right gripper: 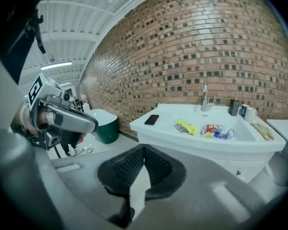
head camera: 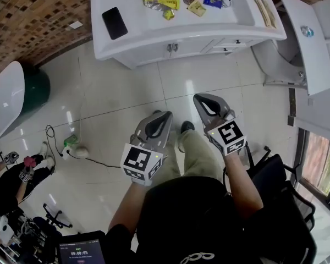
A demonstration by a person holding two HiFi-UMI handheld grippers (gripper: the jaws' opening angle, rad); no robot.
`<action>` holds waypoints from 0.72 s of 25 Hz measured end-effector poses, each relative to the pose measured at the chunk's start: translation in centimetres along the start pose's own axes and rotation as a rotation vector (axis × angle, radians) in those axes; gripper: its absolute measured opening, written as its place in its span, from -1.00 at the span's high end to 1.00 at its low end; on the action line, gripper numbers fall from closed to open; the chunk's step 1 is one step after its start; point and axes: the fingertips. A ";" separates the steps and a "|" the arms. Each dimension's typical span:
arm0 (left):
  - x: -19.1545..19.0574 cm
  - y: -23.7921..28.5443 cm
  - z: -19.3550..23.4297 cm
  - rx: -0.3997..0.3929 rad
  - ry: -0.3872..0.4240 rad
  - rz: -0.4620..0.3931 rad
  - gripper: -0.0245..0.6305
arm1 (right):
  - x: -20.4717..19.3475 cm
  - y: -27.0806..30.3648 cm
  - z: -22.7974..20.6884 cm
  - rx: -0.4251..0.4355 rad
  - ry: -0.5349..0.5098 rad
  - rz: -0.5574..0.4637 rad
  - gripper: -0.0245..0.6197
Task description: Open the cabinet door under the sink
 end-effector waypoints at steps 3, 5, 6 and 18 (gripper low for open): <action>-0.5 1.5 1.1 -0.012 0.015 0.005 0.88 | -1.3 2.3 -1.4 -0.035 0.000 -0.016 0.95; -1.2 2.6 1.9 -0.012 0.026 0.011 0.88 | -2.4 4.0 -2.6 -0.042 0.007 -0.026 0.95; -1.6 3.3 2.4 -0.007 0.029 0.014 0.88 | -3.1 5.0 -3.3 -0.044 0.014 -0.032 0.92; -8.0 10.2 7.0 0.080 -0.019 0.027 0.88 | -12.7 13.7 -11.0 -0.030 0.034 0.002 0.86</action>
Point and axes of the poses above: the fingertips, and each gripper's own axes: y forward along the fingers, z to its left, x out of its top, and after that the axes turned 7 degrees about y, right-handed
